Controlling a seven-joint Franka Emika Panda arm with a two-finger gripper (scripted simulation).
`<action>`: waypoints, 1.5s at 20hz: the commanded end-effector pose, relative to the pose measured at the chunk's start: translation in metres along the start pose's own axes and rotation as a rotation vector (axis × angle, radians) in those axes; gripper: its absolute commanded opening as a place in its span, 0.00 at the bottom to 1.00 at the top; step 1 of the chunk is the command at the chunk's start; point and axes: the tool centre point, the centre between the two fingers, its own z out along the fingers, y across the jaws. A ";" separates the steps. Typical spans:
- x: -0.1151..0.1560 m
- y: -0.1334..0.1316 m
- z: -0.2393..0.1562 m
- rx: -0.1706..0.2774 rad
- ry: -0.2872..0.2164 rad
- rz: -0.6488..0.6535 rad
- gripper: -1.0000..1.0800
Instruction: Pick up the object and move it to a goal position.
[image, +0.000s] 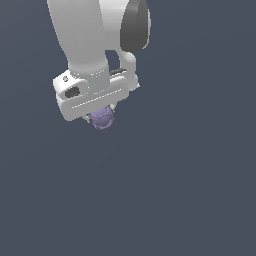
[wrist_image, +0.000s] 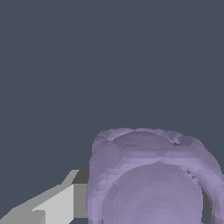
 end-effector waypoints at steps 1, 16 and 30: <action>0.002 0.006 -0.025 0.001 -0.001 0.000 0.00; 0.013 0.034 -0.131 0.000 -0.001 0.000 0.00; 0.020 0.049 -0.183 0.000 -0.001 0.000 0.00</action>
